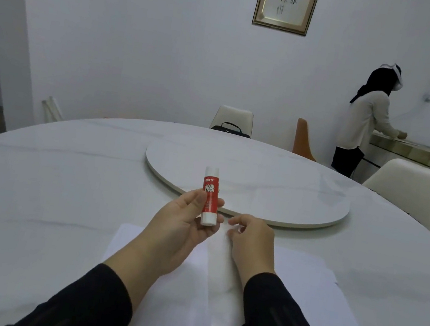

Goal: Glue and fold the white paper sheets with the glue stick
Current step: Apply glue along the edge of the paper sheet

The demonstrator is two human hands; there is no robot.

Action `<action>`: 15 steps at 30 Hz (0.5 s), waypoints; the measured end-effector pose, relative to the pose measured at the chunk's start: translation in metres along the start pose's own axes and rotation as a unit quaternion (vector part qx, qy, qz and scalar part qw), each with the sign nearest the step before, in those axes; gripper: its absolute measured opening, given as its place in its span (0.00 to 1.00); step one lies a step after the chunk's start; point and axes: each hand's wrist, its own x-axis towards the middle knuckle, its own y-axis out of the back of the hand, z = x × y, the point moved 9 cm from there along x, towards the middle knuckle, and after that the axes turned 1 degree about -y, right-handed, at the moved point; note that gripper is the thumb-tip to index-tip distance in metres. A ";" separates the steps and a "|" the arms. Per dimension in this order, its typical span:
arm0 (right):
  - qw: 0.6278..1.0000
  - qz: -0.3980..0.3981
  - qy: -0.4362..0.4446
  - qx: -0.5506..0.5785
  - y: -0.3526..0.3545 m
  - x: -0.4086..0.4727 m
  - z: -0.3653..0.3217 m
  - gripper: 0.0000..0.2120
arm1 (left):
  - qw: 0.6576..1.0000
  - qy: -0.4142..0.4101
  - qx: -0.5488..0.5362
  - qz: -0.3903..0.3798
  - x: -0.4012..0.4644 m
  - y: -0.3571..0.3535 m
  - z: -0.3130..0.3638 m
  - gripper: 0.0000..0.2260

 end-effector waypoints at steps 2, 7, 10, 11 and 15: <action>1.000 0.015 0.000 0.022 0.006 -0.001 -0.002 0.12 | 1.000 -0.008 0.005 0.010 0.000 0.002 0.002 0.17; 0.990 0.044 0.040 0.127 0.040 -0.020 -0.037 0.09 | 0.997 -0.049 0.044 0.051 0.001 0.009 0.012 0.12; 0.990 -0.014 0.077 0.118 0.046 -0.045 -0.066 0.19 | 0.994 -0.075 0.053 0.065 0.000 0.009 0.021 0.13; 0.993 -0.031 0.089 0.076 0.042 -0.054 -0.072 0.20 | 0.993 -0.077 0.059 0.071 0.000 0.009 0.023 0.14; 0.992 0.033 0.124 -0.021 0.035 -0.069 -0.078 0.17 | 0.990 -0.082 0.081 0.082 -0.004 0.007 0.028 0.15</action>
